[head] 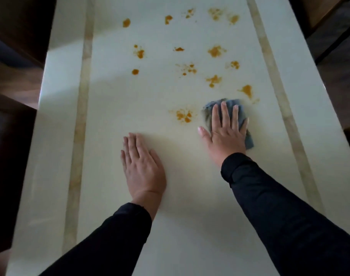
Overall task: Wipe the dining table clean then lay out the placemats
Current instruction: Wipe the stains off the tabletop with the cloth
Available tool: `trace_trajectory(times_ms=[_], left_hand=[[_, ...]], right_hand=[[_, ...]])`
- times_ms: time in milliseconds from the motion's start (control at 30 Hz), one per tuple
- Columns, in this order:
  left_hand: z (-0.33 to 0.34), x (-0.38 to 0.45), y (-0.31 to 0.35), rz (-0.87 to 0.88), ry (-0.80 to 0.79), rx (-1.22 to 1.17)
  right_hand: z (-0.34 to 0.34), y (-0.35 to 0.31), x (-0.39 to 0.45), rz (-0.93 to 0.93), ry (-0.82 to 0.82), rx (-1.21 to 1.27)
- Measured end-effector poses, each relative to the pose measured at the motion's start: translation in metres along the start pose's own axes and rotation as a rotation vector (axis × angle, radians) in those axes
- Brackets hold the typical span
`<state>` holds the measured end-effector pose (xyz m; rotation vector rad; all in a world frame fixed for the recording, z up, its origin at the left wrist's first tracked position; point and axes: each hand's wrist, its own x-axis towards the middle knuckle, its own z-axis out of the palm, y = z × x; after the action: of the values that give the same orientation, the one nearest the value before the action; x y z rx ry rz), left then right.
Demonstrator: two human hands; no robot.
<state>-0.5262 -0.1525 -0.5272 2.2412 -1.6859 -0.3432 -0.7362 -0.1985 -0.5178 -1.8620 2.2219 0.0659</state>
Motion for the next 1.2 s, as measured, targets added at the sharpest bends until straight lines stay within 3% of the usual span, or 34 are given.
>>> trace_trajectory(times_ms=[200,333,400,533,700,800,1067,1200], left_hand=[[0.0,0.0,0.0,0.004,-0.014,0.009],[0.001,0.002,0.001,-0.004,-0.021,0.013],[0.0,0.002,0.001,-0.015,-0.018,0.014],[-0.002,0.0,0.002,-0.017,-0.039,0.019],[-0.001,0.0,0.001,-0.009,-0.057,0.015],[-0.001,0.001,0.001,-0.02,-0.047,0.01],[-0.003,0.001,0.001,-0.015,-0.053,0.022],[-0.003,0.001,0.001,-0.016,-0.073,0.004]], right_hand=[[0.02,-0.033,-0.069,-0.349,0.003,-0.049],[0.015,-0.035,-0.041,-0.562,-0.03,-0.115],[0.008,-0.044,-0.005,-0.552,-0.019,-0.123],[0.006,-0.072,0.026,-0.342,0.003,-0.079],[0.013,-0.083,0.002,-0.666,-0.031,-0.128],[0.006,-0.08,0.03,-0.716,-0.039,-0.154],[0.002,-0.094,0.067,-0.314,0.028,-0.031],[0.012,-0.076,0.006,-0.624,0.02,-0.128]])
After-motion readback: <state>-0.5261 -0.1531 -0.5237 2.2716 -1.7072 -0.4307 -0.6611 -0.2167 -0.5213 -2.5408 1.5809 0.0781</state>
